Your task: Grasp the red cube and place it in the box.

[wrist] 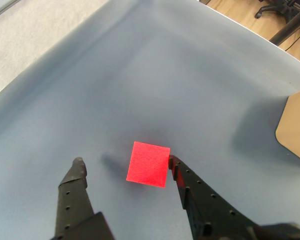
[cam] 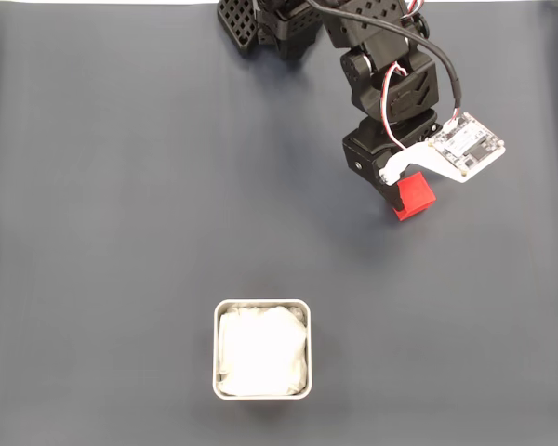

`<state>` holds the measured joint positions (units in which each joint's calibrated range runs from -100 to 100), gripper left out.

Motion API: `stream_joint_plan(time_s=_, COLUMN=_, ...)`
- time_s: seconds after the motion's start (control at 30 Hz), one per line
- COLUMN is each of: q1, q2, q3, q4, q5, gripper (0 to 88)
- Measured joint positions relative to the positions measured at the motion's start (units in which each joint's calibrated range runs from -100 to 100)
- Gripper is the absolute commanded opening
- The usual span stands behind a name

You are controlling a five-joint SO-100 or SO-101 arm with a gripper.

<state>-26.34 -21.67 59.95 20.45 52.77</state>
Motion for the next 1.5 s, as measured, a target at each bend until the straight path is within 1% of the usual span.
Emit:
stream_joint_plan(time_s=0.17, q1=-0.30, q2=0.00, q3=0.00, q4=0.00, q5=0.00, gripper=23.4)
stream_joint_plan(time_s=0.33, q1=-0.37, q2=0.00, q3=0.00, q4=0.00, q5=0.00, gripper=18.2)
stream_joint_plan(time_s=0.57, q1=-0.37, q2=0.00, q3=0.00, q4=0.00, q5=0.20, gripper=13.7)
stream_joint_plan(time_s=0.97, q1=-0.37, q2=0.00, q3=0.00, q4=0.40, q5=0.54, gripper=7.6)
stream_joint_plan(time_s=1.23, q1=-0.37, q2=0.00, q3=0.00, q4=0.40, q5=0.73, gripper=7.1)
stream_joint_plan(time_s=1.5, q1=-0.37, q2=-1.65, q3=-0.18, q4=3.34, q5=0.73, gripper=7.0)
